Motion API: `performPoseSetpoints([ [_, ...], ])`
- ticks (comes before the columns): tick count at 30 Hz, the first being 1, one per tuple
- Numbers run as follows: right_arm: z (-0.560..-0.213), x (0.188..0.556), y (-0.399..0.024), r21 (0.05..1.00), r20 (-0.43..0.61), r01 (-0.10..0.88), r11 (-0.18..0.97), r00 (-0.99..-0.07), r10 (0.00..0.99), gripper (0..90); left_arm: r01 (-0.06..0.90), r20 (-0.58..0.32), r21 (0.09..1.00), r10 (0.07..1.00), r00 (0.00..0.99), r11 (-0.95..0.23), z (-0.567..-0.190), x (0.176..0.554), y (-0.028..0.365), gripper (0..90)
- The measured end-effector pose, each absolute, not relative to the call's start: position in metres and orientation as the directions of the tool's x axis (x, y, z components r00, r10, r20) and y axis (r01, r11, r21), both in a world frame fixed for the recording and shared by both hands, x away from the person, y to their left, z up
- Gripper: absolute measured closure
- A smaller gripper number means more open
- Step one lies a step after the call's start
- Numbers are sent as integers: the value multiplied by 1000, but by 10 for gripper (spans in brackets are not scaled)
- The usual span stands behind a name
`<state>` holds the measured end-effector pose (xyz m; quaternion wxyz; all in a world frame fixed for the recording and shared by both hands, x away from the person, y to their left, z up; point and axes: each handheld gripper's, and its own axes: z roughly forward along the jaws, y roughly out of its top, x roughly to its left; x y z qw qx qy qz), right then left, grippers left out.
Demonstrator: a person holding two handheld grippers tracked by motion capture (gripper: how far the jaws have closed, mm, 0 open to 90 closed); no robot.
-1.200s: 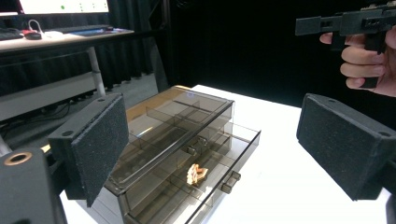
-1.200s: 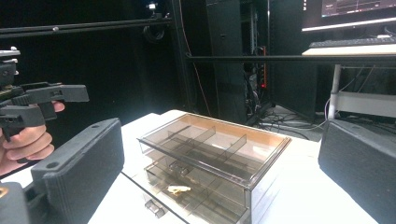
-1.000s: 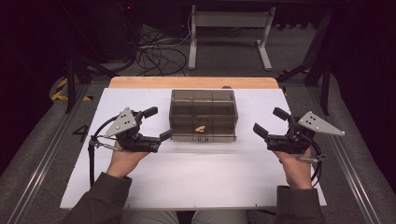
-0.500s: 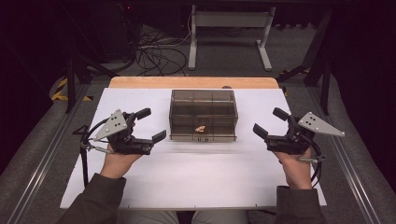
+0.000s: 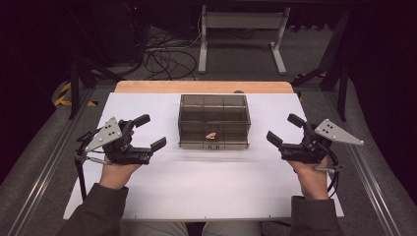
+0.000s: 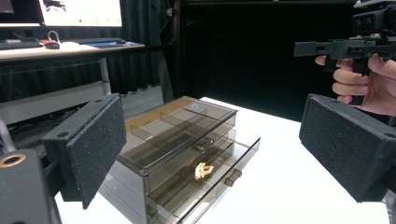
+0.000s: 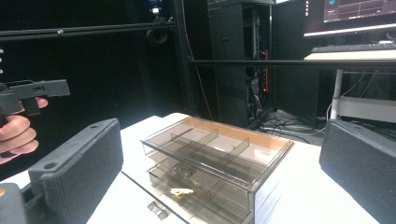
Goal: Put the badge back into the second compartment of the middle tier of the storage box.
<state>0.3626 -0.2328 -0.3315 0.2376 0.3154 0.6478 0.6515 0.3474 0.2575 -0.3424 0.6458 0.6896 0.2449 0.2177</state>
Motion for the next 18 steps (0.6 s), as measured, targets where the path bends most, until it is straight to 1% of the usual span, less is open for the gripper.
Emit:
performPoseSetpoints([
  [18,-332,360,-234,994,106,94,-56,-689,717,5,42,-31,999,631,775,-2,-350,336,275,83],
])
